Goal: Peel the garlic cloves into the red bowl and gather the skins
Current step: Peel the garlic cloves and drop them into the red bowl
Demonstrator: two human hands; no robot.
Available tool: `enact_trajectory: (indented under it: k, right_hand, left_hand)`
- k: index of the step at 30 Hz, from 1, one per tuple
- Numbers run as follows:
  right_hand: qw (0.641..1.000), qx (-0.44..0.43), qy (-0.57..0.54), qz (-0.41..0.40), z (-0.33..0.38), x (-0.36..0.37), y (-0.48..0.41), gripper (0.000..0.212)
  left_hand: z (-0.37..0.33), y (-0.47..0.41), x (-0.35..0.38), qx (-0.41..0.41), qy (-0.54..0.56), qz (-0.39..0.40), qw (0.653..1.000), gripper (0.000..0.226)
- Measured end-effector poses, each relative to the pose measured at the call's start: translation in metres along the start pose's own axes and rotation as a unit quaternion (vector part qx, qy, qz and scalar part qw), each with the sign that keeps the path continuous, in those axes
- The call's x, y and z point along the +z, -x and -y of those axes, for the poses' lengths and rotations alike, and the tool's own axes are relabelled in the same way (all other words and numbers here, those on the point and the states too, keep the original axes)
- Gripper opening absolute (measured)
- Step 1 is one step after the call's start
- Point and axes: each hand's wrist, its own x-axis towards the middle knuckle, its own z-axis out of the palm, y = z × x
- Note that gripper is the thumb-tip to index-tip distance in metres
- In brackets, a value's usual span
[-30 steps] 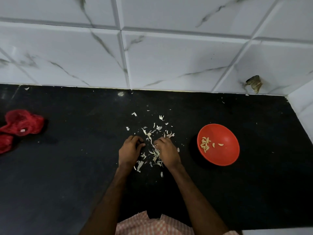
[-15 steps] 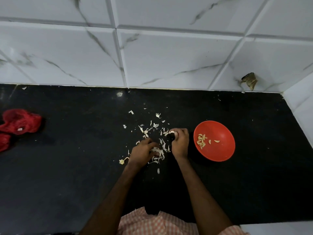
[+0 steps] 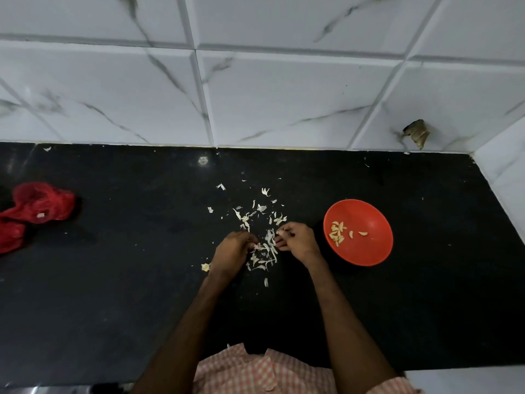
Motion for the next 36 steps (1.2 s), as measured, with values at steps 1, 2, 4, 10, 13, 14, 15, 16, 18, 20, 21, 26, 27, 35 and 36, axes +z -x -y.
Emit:
enact_trajectory:
  k: [1, 2, 4, 10, 13, 14, 15, 16, 18, 20, 21, 26, 27, 35, 36]
  right_hand:
    - [1.0, -0.002, -0.008, -0.002, 0.002, 0.004, 0.0, 0.012]
    - [1.0, -0.008, -0.012, -0.011, 0.003, 0.006, 0.0, 0.012]
    - [0.999, -0.015, -0.023, -0.033, 0.004, 0.005, 0.0, 0.012]
    - [0.994, 0.005, -0.089, -0.059, -0.005, -0.002, 0.003, 0.012]
    - [0.993, 0.011, -0.102, -0.056, -0.009, -0.002, 0.006, 0.013]
    - [0.993, 0.011, -0.105, -0.055, -0.009, -0.002, 0.006, 0.013]
    - [0.993, 0.01, -0.107, -0.054, -0.008, -0.002, 0.007, 0.014]
    - [0.993, 0.01, -0.109, -0.052, -0.007, -0.003, 0.007, 0.014]
    - [0.992, 0.011, -0.118, -0.049, -0.005, -0.004, 0.007, 0.014]
    - [0.99, 0.015, -0.137, -0.042, -0.003, -0.004, 0.008, 0.016]
    - [0.987, 0.017, -0.153, -0.037, -0.002, -0.004, 0.008, 0.017]
    - [0.976, 0.008, -0.213, -0.04, 0.007, -0.008, 0.008, 0.011]
    - [0.973, 0.004, -0.225, -0.048, 0.008, -0.009, 0.007, 0.01]
    - [0.959, 0.004, -0.278, -0.057, 0.011, -0.014, 0.006, 0.015]
    - [0.96, 0.004, -0.276, -0.055, 0.011, -0.014, 0.006, 0.015]
  left_hand:
    - [0.0, 0.001, -0.001, -0.003, -0.006, -0.002, 1.0, 0.013]
    - [-0.002, 0.0, -0.001, -0.003, -0.007, -0.003, 1.0, 0.014]
    - [-0.004, -0.001, -0.002, 0.011, 0.012, 0.033, 0.999, 0.037]
    - [0.001, 0.002, 0.016, 0.096, 0.014, 0.129, 0.987, 0.033]
    - [0.003, 0.002, 0.015, 0.082, 0.021, 0.059, 0.995, 0.009]
    - [0.002, 0.001, 0.013, 0.068, 0.021, 0.052, 0.996, 0.008]
    - [0.001, 0.0, 0.012, 0.059, 0.021, 0.049, 0.997, 0.009]
    - [0.001, -0.002, 0.011, 0.06, 0.018, 0.05, 0.997, 0.011]
    - [0.004, -0.003, 0.009, 0.084, -0.002, 0.056, 0.995, 0.016]
    - [0.006, -0.001, 0.007, 0.098, -0.031, 0.06, 0.993, 0.022]
    - [0.005, 0.0, 0.006, 0.096, -0.044, 0.063, 0.992, 0.026]
    - [-0.004, 0.007, 0.005, 0.134, -0.1, 0.03, 0.985, 0.055]
    - [-0.004, 0.009, 0.005, 0.14, -0.084, 0.026, 0.986, 0.057]
    - [0.006, 0.025, 0.018, 0.231, -0.097, 0.065, 0.966, 0.052]
    - [0.008, 0.026, 0.021, 0.249, -0.103, 0.068, 0.961, 0.047]
